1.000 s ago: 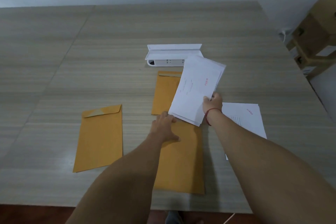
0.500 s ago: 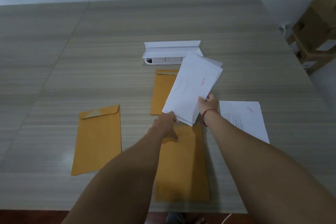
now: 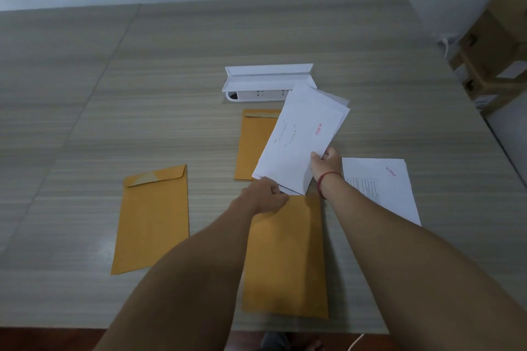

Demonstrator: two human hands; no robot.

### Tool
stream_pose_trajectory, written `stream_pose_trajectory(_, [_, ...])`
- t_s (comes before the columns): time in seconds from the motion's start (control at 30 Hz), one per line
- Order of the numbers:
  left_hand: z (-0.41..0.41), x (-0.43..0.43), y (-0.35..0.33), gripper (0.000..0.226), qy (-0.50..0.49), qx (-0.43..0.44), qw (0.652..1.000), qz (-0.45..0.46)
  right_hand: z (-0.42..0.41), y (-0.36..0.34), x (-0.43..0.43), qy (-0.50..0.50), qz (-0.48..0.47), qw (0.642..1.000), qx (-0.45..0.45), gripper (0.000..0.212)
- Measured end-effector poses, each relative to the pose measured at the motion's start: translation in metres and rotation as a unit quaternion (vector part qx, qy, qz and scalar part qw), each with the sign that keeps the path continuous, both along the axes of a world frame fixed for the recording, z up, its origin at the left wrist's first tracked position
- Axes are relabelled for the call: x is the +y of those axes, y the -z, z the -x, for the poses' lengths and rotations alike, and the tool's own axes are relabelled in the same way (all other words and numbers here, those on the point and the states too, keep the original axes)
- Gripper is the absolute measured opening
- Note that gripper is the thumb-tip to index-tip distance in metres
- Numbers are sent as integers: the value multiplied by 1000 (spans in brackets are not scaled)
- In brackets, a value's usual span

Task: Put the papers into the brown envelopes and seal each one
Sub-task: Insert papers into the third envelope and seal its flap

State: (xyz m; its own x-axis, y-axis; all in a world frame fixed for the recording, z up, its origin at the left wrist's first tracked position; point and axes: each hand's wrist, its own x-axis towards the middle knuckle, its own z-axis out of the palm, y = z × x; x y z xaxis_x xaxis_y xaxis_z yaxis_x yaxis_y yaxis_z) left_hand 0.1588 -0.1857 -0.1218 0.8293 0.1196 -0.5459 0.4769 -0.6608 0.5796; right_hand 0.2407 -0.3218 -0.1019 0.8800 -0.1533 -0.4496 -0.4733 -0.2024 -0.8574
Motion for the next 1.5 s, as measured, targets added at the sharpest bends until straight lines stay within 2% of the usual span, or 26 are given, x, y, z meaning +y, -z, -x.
stream_pose_trajectory(0.13, [1, 0, -4, 16, -7, -8, 1000, 12, 0, 2, -8, -19, 18, 1000, -11, 14])
stream_pose_trajectory(0.33, [0, 1, -7, 15, -25, -37, 999, 10, 7, 2, -16, -52, 57, 996, -32, 13])
stream_pose_trajectory(0.43, [-2, 1, -8, 14, -16, -49, 999, -14, 12, 0, -13, -67, 58, 996, -33, 23])
stream_pose_trajectory(0.6, [-6, 2, -12, 13, 26, -76, 993, -83, 16, -5, -9, -98, 83, 991, -43, 27])
stream_pose_trajectory(0.8, [-6, 1, -8, 14, -16, -113, 993, -38, 23, -2, -4, -132, 89, 987, -34, 28])
stream_pose_trajectory(1.03, [-6, 4, -7, 9, -39, -142, 988, -45, 27, 2, -7, -227, 164, 960, -16, 26])
stream_pose_trajectory(1.27, [-6, 3, -11, 12, 10, -171, 983, -68, 16, -9, 0, -136, 123, 981, -59, 23])
stream_pose_trajectory(1.4, [-5, 7, -8, 9, 11, -191, 978, -81, 22, -3, -4, -194, 183, 963, -36, 23])
stream_pose_trajectory(1.5, [-1, 9, -7, 10, 31, -185, 979, -84, 24, 0, -8, -205, 185, 961, -33, 25])
